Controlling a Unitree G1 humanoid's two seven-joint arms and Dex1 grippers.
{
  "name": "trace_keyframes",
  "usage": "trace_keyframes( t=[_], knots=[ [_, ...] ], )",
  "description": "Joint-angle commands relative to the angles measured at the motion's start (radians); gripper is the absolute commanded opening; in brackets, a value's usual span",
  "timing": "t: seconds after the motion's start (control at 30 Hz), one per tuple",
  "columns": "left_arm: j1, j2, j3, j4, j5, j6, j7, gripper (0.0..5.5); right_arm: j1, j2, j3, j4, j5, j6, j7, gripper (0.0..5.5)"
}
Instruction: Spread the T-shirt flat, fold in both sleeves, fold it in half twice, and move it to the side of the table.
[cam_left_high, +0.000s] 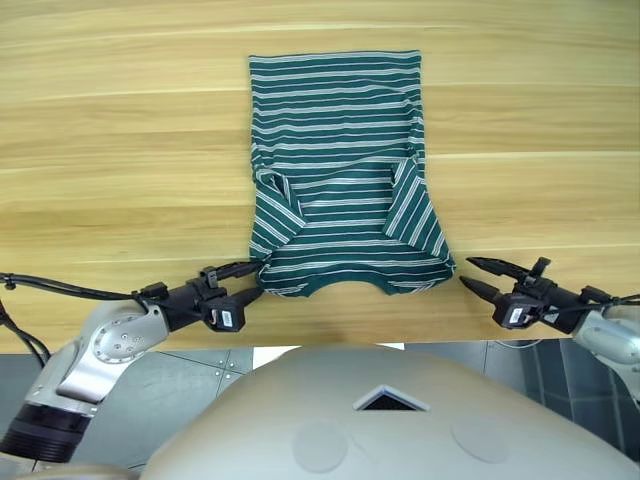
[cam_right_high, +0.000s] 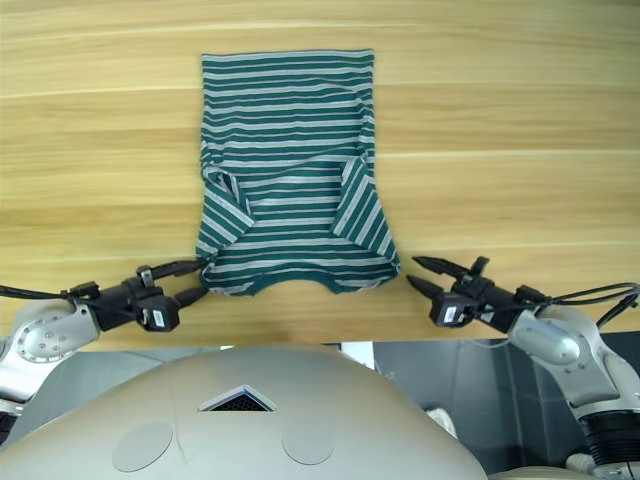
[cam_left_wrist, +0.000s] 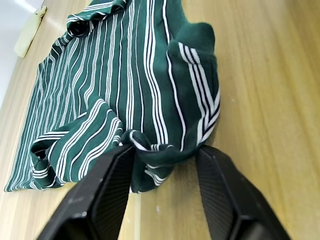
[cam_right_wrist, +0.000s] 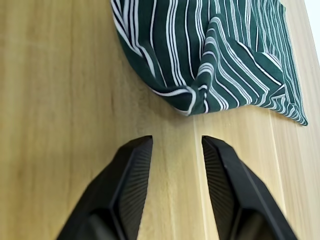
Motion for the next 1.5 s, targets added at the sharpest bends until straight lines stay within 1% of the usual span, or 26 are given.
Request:
trace_keyframes(
  t=[0.03,0.27,0.33,0.4,0.5,0.53,0.6,0.7,0.77,0.8,0.93,1.1,1.13,1.17,1.37,1.5],
  knots=[
    [-0.032,0.002,-0.038,0.063,0.052,0.024,-0.024,2.24,-0.013,-0.005,0.04,0.009,-0.041,0.002,0.034,1.83],
    [-0.063,0.011,-0.064,0.103,0.056,0.009,-0.021,2.24,-0.039,0.007,0.074,0.003,-0.055,-0.008,0.024,1.83],
    [-0.064,0.015,-0.07,0.112,0.056,0.002,-0.026,1.93,-0.05,0.012,0.076,0.007,-0.063,-0.01,0.014,1.86],
    [-0.063,0.018,-0.074,0.114,0.053,-0.001,-0.029,1.49,-0.062,0.015,0.075,0.016,-0.069,-0.014,0.003,1.86],
    [-0.056,0.022,-0.075,0.117,0.05,-0.003,-0.029,1.15,-0.08,0.021,0.084,0.02,-0.074,-0.02,0.002,1.86],
    [-0.054,0.022,-0.076,0.118,0.05,-0.003,-0.028,0.93,-0.086,0.024,0.089,0.022,-0.076,-0.021,0.003,1.86],
    [-0.054,0.023,-0.078,0.12,0.05,-0.006,-0.03,0.73,-0.092,0.029,0.095,0.024,-0.082,-0.024,0.001,1.86],
    [-0.053,0.024,-0.08,0.123,0.05,-0.008,-0.03,0.22,-0.096,0.03,0.101,0.028,-0.087,-0.026,-0.006,1.86],
    [-0.054,0.024,-0.082,0.127,0.05,-0.01,-0.028,0.04,-0.105,0.032,0.108,0.036,-0.093,-0.028,-0.011,1.86],
    [-0.056,0.023,-0.083,0.13,0.05,-0.01,-0.027,0.03,-0.112,0.035,0.114,0.041,-0.096,-0.029,-0.014,1.86],
    [-0.064,0.022,-0.085,0.144,0.045,-0.015,-0.026,0.03,-0.14,0.056,0.125,0.051,-0.108,-0.027,-0.031,1.2],
    [-0.063,0.022,-0.083,0.155,0.04,-0.017,-0.02,0.03,-0.159,0.069,0.114,0.061,-0.115,-0.016,-0.058,0.46],
    [-0.061,0.021,-0.082,0.157,0.04,-0.017,-0.017,0.03,-0.162,0.07,0.109,0.063,-0.115,-0.015,-0.064,0.19],
    [-0.06,0.02,-0.081,0.159,0.039,-0.018,-0.015,0.03,-0.165,0.07,0.106,0.065,-0.115,-0.013,-0.069,0.1],
    [-0.068,0.017,-0.081,0.166,0.021,-0.029,-0.009,0.03,-0.162,0.076,0.094,0.052,-0.105,-0.017,-0.084,0.03],
    [-0.04,0.012,-0.078,0.14,-0.02,-0.048,-0.003,0.03,-0.093,0.058,0.079,-0.01,-0.032,-0.043,-0.063,0.03]
  ],
)
